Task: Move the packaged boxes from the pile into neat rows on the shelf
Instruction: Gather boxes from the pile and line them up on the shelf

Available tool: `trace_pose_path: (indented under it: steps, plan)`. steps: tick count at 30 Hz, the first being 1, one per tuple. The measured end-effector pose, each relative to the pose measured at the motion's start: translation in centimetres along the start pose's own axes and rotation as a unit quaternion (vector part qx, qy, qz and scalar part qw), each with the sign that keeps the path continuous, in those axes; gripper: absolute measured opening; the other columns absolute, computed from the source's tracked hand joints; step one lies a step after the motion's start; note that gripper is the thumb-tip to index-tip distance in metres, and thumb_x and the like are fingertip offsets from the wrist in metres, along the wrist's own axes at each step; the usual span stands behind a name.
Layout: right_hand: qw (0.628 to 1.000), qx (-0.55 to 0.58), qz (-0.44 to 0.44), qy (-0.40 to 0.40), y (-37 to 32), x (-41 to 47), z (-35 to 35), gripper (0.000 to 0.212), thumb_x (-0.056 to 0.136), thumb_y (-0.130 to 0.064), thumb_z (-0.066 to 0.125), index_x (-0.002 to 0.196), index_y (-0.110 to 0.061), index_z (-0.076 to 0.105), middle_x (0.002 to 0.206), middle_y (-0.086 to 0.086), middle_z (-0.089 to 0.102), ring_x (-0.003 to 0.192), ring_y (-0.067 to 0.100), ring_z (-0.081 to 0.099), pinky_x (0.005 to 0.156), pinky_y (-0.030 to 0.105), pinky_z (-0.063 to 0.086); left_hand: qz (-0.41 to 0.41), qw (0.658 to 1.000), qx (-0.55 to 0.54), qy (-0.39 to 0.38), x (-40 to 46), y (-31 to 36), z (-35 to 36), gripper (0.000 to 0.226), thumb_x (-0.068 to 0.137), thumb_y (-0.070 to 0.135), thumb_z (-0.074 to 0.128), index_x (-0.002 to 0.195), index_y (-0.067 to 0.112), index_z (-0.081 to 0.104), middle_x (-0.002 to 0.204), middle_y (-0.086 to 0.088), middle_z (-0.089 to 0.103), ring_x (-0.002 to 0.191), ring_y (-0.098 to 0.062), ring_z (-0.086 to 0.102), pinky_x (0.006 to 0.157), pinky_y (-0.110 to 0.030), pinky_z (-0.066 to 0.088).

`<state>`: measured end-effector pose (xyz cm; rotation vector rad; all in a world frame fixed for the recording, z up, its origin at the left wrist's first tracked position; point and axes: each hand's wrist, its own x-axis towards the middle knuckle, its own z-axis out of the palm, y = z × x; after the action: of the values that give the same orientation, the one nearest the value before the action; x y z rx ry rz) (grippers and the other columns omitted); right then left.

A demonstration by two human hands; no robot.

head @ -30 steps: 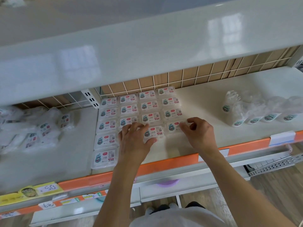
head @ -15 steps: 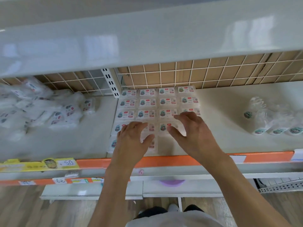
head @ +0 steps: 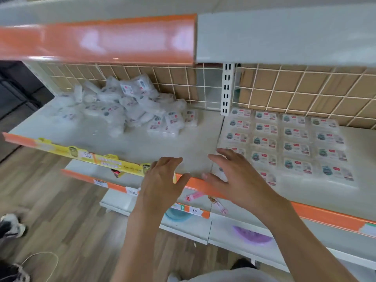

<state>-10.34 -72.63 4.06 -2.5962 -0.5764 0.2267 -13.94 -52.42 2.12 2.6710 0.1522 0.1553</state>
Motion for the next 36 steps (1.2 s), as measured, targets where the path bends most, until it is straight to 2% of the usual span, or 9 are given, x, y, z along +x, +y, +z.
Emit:
trace_pose_path:
  steps: [3,9,13,15,20,24,29,36]
  plan:
    - [1.0,0.003,-0.009,-0.017,-4.0,1.6,2.3,0.059,0.097,-0.055,0.05,0.147,-0.026,0.044,0.159,-0.001,0.03,0.143,0.026,0.034,0.114,0.038,0.03,-0.014,1.0,-0.004,-0.002,-0.4,-4.3,-2.5,0.049,0.085,0.042,0.068,0.127,0.018,0.066,0.122,-0.004,0.065,0.109,-0.031,0.061,0.097,-0.04,0.048]
    - [1.0,0.012,-0.01,-0.026,-11.2,5.0,7.1,0.058,0.096,-0.053,0.054,0.147,-0.025,0.046,0.158,0.0,0.032,0.14,0.027,0.036,0.114,0.039,0.032,-0.018,1.0,0.011,-0.012,-0.4,-12.5,-6.6,0.05,0.089,0.037,0.07,0.135,0.02,0.061,0.132,-0.003,0.061,0.119,-0.029,0.056,0.102,-0.038,0.043]
    - [0.999,0.025,-0.013,-0.02,-15.4,6.8,9.7,0.058,0.093,-0.052,0.058,0.143,-0.024,0.05,0.154,0.002,0.039,0.137,0.027,0.041,0.113,0.038,0.034,-0.038,0.999,0.01,-0.026,-0.6,-17.3,-8.8,0.055,0.087,0.048,0.063,0.134,0.02,0.061,0.128,-0.004,0.063,0.116,-0.031,0.059,0.101,-0.046,0.045]
    - [0.999,0.029,-0.017,-0.024,-17.5,7.9,10.7,0.056,0.093,-0.049,0.06,0.143,-0.024,0.052,0.153,0.003,0.04,0.137,0.027,0.041,0.113,0.038,0.033,-0.049,0.999,0.007,-0.021,-0.7,-19.6,-10.0,0.053,0.088,0.044,0.065,0.135,0.019,0.061,0.127,-0.004,0.063,0.114,-0.031,0.058,0.098,-0.047,0.046]
    - [0.997,0.023,-0.056,-0.038,-22.2,12.2,13.1,0.054,0.093,-0.045,0.064,0.141,-0.024,0.053,0.15,0.0,0.042,0.135,0.026,0.043,0.111,0.035,0.034,-0.088,0.996,-0.003,0.01,-0.2,-24.8,-12.6,0.049,0.09,0.036,0.068,0.136,0.021,0.059,0.128,-0.003,0.061,0.115,-0.029,0.056,0.098,-0.04,0.046]
    - [0.995,0.02,-0.084,-0.047,-25.9,16.2,14.9,0.052,0.092,-0.044,0.065,0.139,-0.025,0.054,0.146,-0.001,0.045,0.131,0.025,0.046,0.107,0.03,0.032,-0.115,0.993,-0.012,0.018,0.8,-29.0,-14.4,0.045,0.09,0.036,0.069,0.132,0.023,0.061,0.126,-0.004,0.061,0.108,-0.03,0.06,0.092,-0.042,0.048]
    - [0.991,0.026,-0.111,-0.063,-30.1,22.2,17.7,0.052,0.093,-0.042,0.065,0.14,-0.023,0.054,0.146,-0.002,0.046,0.131,0.025,0.046,0.105,0.03,0.035,-0.147,0.989,-0.004,0.032,3.6,-34.9,-16.3,0.051,0.092,0.039,0.065,0.14,0.024,0.055,0.138,0.0,0.056,0.123,-0.026,0.053,0.102,-0.04,0.044]
    - [0.991,0.034,-0.11,-0.073,-34.8,30.7,19.8,0.055,0.095,-0.046,0.061,0.143,-0.021,0.051,0.15,0.0,0.043,0.136,0.022,0.043,0.108,0.027,0.031,-0.158,0.987,-0.007,0.021,9.6,-41.8,-19.5,0.051,0.094,0.042,0.064,0.142,0.027,0.053,0.142,0.005,0.053,0.127,-0.019,0.051,0.103,-0.035,0.043]
